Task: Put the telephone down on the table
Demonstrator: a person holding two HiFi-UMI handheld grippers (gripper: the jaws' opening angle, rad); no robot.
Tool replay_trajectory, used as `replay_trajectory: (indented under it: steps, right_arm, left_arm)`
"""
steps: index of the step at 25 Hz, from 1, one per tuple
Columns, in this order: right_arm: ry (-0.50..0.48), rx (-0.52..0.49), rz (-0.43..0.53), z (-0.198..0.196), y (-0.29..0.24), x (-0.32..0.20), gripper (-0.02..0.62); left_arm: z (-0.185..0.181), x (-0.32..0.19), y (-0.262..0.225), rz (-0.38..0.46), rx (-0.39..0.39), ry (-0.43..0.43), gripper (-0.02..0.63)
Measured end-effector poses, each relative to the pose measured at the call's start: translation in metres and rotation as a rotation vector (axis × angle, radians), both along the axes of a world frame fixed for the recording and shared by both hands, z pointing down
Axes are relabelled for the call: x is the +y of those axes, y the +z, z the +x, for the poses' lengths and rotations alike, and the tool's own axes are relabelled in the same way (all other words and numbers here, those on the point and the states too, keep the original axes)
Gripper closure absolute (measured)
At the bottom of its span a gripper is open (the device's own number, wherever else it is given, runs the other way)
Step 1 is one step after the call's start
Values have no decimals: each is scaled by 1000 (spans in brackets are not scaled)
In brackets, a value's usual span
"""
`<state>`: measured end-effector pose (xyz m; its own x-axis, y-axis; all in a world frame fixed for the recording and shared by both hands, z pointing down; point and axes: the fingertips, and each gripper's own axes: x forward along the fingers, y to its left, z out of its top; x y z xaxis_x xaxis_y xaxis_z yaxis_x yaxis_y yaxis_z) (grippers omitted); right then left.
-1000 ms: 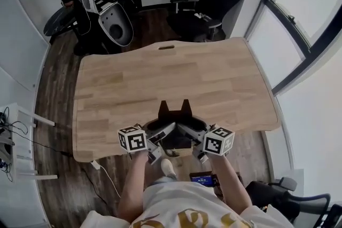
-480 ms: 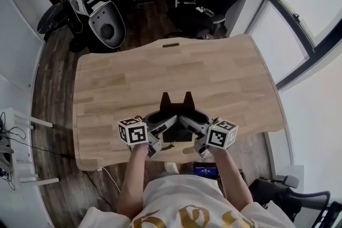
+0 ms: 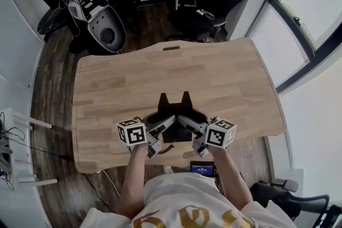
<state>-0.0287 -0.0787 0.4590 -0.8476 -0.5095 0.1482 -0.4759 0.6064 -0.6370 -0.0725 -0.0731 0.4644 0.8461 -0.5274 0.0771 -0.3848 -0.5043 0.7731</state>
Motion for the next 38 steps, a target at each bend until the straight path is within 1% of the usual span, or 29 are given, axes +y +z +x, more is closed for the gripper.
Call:
replay_trajectory:
  steps: [8, 17, 31, 38]
  right_arm:
    - [-20, -6, -19, -4, 9, -15, 353]
    - [-11, -6, -66, 3, 32, -40, 354]
    - [-33, -9, -159, -9, 75, -72, 355]
    - [-32, -15, -219, -5, 100, -90, 356]
  left_arm:
    - [-4, -14, 9, -21, 2, -20, 367]
    - [3, -39, 33, -82, 13, -14, 367]
    - [-9, -69, 75, -172, 24, -45, 367]
    - [-5, -87, 99, -227, 28, -40, 367]
